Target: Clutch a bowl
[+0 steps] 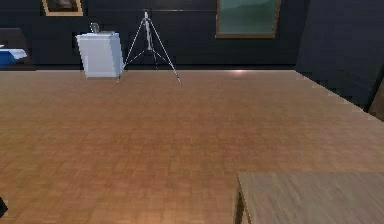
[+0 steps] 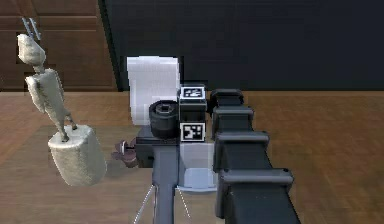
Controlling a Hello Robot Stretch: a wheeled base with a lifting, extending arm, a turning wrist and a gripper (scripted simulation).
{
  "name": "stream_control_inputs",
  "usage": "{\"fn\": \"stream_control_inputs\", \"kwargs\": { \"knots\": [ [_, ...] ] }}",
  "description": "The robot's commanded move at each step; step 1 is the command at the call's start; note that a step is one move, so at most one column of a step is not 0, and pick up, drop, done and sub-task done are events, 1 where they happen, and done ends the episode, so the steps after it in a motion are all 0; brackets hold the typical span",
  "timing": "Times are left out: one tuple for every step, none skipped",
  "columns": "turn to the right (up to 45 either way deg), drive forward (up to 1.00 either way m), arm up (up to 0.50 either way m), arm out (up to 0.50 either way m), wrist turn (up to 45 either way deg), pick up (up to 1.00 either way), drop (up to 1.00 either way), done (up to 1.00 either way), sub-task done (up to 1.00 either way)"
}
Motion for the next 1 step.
{"fn": "stream_control_inputs", "kwargs": {
  "knots": [
    [0.0, 0.0, 0.0, 0.0, 45.0, 0.0, 0.0, 0.0, 0.0]
  ]
}}
